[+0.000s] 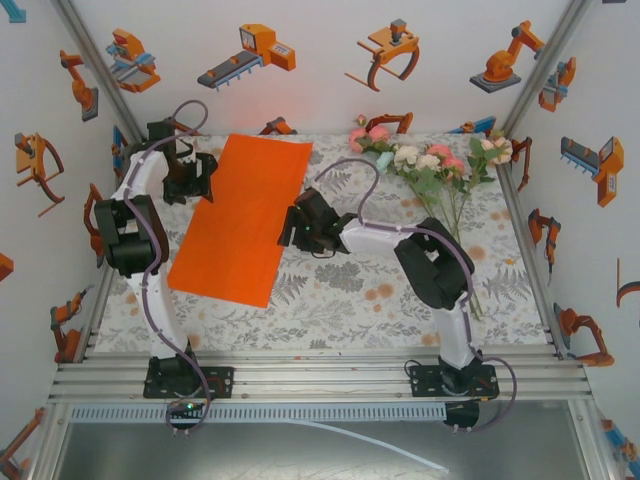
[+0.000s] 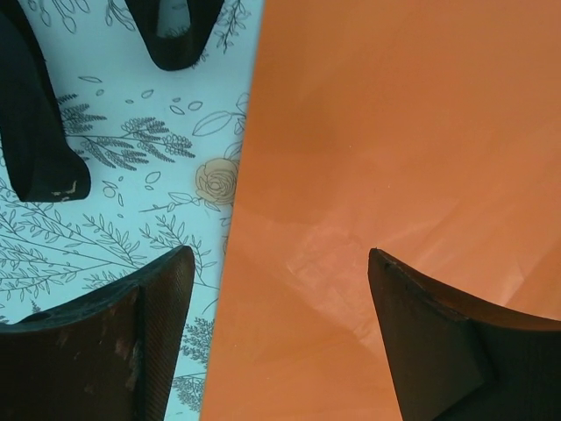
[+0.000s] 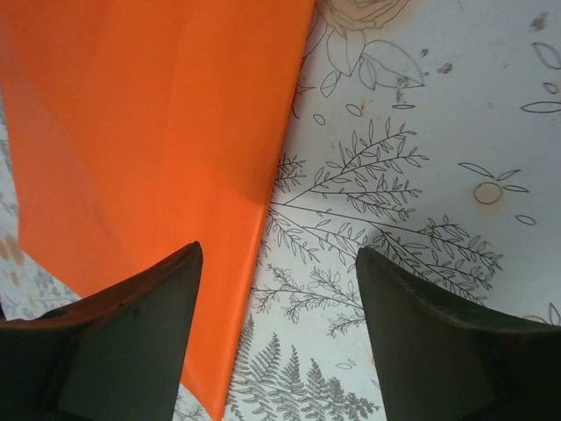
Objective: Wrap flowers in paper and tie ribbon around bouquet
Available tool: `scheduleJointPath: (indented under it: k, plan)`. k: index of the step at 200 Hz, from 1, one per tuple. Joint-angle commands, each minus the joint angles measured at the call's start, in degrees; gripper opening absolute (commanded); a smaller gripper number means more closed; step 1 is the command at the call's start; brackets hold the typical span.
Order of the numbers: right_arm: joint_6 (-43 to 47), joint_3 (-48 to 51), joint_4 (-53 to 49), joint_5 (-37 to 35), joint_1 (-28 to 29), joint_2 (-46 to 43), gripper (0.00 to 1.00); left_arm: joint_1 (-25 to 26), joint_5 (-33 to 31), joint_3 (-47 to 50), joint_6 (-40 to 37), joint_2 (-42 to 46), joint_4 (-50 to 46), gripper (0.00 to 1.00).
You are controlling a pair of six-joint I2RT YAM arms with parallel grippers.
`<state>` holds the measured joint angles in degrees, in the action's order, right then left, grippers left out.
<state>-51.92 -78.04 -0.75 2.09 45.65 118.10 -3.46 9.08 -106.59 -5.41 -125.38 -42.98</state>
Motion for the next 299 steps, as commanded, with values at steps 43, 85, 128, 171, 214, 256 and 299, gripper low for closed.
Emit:
scheduleJointPath:
  k: [43,85,128,171,214,256,299]
  plan:
    - [-0.8,-2.8,2.5,-1.0,0.7,2.3,0.43,-0.3,2.5,-4.3,-3.5,-4.4,-4.0,0.68]
    - [-1.0,-3.9,2.5,-0.7,0.8,3.7,0.36,-0.3,2.4,-6.0,-2.9,-6.5,-4.4,0.65]
    - [-1.1,-5.6,1.7,-0.7,0.9,5.3,0.24,-0.3,2.3,-6.4,-2.7,-7.8,-5.0,0.62]
    - [-1.1,-6.9,0.8,-0.8,0.9,6.3,0.21,-0.4,2.9,-7.5,-2.6,-8.3,-6.0,0.52]
    - [-1.1,-7.2,0.3,-1.5,0.9,6.8,0.19,-0.4,3.2,-8.2,-2.5,-7.8,-6.5,0.47]
    - [-1.1,-7.7,-0.2,-1.6,0.9,7.2,0.19,-0.4,3.8,-9.0,-1.9,-7.1,-7.0,0.39]
    - [-1.1,-8.1,-0.6,-1.6,0.9,7.5,0.19,-0.4,3.3,-9.0,-1.6,-5.4,-7.6,0.31]
